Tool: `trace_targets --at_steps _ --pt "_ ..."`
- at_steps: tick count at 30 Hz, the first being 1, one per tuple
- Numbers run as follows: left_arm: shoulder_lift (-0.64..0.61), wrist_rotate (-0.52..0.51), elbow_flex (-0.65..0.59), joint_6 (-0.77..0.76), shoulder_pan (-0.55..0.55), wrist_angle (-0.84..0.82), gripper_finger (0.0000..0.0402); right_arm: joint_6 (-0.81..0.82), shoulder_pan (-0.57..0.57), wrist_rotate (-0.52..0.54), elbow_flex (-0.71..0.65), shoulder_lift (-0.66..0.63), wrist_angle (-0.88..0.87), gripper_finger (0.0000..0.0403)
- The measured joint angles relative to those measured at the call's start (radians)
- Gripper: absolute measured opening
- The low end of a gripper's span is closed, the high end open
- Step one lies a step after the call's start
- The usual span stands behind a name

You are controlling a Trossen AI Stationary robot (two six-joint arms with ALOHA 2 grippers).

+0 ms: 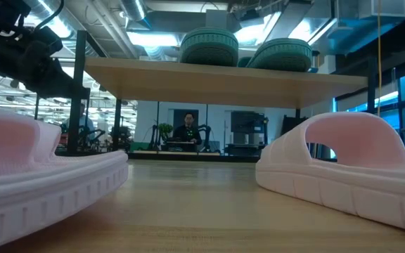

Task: Pick and place slides into the shelf
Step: Put the pink slide under the shelf

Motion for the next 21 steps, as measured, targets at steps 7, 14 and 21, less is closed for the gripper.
trace_targets --at_steps 7,14,21 --pt "0.0 0.0 0.0 0.0 0.0 0.0 0.0127 -0.024 -0.003 0.005 -0.031 0.0 0.001 0.0169" --pt "0.0 0.0 0.0 0.0 0.0 0.0 0.0127 -0.03 -0.004 0.008 -0.031 0.0 -0.001 0.0046" --pt "0.0 0.0 0.0 0.0 0.0 0.0 0.0127 -0.025 -0.004 0.009 -0.031 -0.003 0.0 0.0016"
